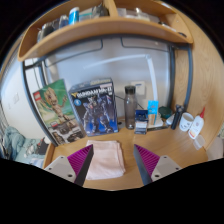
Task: Fold towel
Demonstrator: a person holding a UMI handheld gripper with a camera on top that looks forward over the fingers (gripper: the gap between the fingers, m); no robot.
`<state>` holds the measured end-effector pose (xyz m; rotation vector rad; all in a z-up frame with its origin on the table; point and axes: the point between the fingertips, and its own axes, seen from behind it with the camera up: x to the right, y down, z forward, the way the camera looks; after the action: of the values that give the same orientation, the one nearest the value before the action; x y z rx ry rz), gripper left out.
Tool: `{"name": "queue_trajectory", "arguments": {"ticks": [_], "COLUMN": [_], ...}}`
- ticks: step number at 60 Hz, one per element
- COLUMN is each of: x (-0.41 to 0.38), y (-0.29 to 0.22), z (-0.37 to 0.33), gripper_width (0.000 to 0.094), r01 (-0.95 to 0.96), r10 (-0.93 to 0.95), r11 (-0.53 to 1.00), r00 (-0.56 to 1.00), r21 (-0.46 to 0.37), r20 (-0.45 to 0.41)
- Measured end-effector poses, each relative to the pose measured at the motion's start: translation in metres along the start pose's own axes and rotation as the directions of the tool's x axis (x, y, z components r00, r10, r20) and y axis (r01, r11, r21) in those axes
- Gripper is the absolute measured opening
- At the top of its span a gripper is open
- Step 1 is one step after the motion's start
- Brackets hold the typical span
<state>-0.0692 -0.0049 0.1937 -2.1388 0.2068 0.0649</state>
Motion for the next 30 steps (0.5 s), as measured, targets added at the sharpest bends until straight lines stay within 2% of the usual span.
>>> {"name": "queue_trajectory", "arguments": {"ticks": [9, 21, 30], "x": [0.007, 0.033, 0.064], "y": [0.005, 0.054, 0.090], "z": [-0.080, -0.163, -0.212], "gripper_width": [0.0815, 0.0817, 0.0819], "r01": [0.011, 0.046, 0.051], "r10": [-0.013, -0.050, -0.054], "r11": [0.999, 0.998, 0.998], "r00": [1.000, 0.996, 0.996], "r21": [0.050, 0.048, 0.036], "r20": [0.029, 0.077, 0.078]}}
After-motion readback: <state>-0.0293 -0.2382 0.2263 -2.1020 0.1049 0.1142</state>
